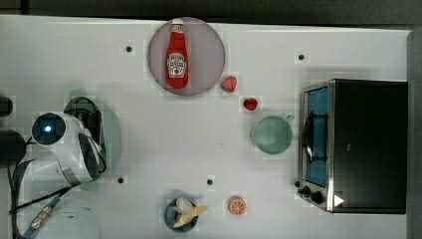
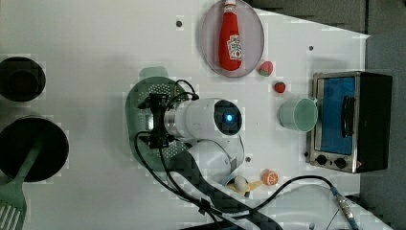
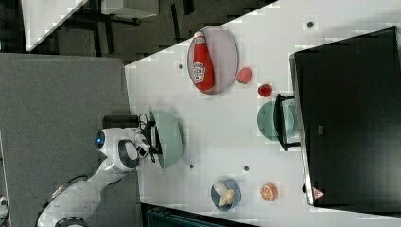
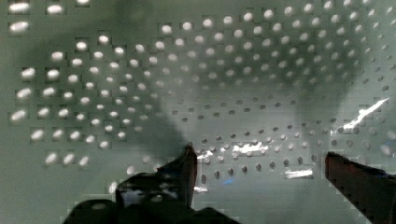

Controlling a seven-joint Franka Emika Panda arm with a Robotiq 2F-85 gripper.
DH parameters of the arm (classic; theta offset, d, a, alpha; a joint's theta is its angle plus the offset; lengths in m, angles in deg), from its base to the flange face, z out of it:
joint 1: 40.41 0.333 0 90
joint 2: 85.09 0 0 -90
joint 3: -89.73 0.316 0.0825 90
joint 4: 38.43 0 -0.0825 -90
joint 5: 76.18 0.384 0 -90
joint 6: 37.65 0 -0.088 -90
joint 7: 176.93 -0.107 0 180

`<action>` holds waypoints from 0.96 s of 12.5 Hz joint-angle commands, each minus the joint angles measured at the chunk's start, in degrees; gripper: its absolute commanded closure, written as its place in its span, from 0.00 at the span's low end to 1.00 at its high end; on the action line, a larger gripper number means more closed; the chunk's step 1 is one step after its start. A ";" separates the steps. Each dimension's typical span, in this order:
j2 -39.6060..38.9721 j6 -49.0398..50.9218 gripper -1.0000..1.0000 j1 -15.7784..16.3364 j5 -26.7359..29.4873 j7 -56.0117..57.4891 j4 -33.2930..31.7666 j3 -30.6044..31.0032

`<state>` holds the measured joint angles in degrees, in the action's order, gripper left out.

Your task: Drag strainer right to left.

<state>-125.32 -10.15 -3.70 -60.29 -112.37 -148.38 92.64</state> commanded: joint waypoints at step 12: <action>23.37 22.48 0.00 1.18 -2.66 25.12 1.59 -12.08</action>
<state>-107.83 13.40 -0.51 -64.39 -97.43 -148.77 83.57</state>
